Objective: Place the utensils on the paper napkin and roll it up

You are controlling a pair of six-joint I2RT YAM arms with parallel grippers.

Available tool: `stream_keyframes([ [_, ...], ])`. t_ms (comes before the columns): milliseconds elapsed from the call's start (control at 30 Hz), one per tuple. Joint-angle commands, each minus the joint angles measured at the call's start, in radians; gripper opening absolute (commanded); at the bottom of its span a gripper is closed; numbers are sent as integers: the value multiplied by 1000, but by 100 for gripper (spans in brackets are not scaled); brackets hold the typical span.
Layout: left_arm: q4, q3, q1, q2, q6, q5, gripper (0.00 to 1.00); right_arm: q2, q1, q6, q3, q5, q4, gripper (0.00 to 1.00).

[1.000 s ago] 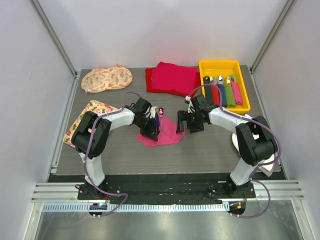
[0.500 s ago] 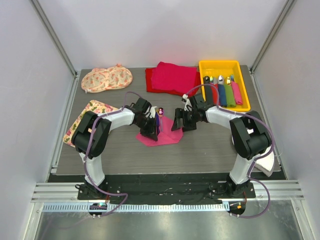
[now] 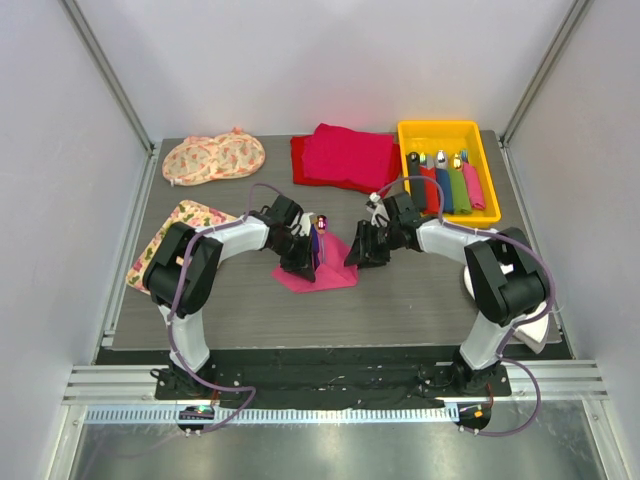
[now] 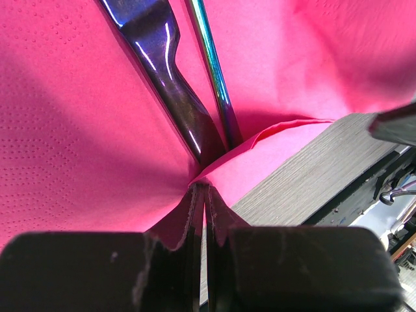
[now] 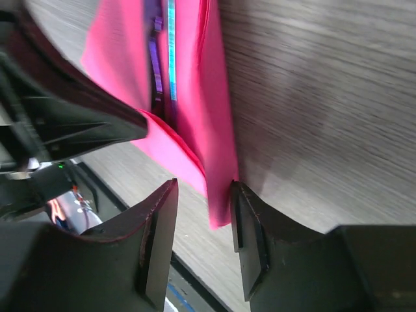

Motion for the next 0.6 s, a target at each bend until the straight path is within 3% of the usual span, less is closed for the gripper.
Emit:
stream_keyframes([
  [0, 10, 20, 4, 0, 3, -24, 8, -68, -7, 39, 3, -13, 52, 46],
  [67, 9, 20, 4, 0, 5, -23, 7, -70, -7, 41, 3, 4, 51, 44],
  [100, 7, 22, 4, 0, 3, -23, 8, -68, -6, 41, 2, 10, 52, 34],
  [200, 7, 22, 4, 1, 3, -24, 7, -51, -6, 46, 14, -6, 51, 19],
  [233, 7, 23, 4, 1, 3, -24, 8, -39, -6, 47, 19, -7, 48, 19],
  [433, 4, 23, 4, 0, 3, -28, 7, -25, -6, 10, 42, 72, 2, 40],
  [567, 4, 27, 4, 4, 1, -24, 8, -14, -6, -5, 45, 83, -20, 45],
])
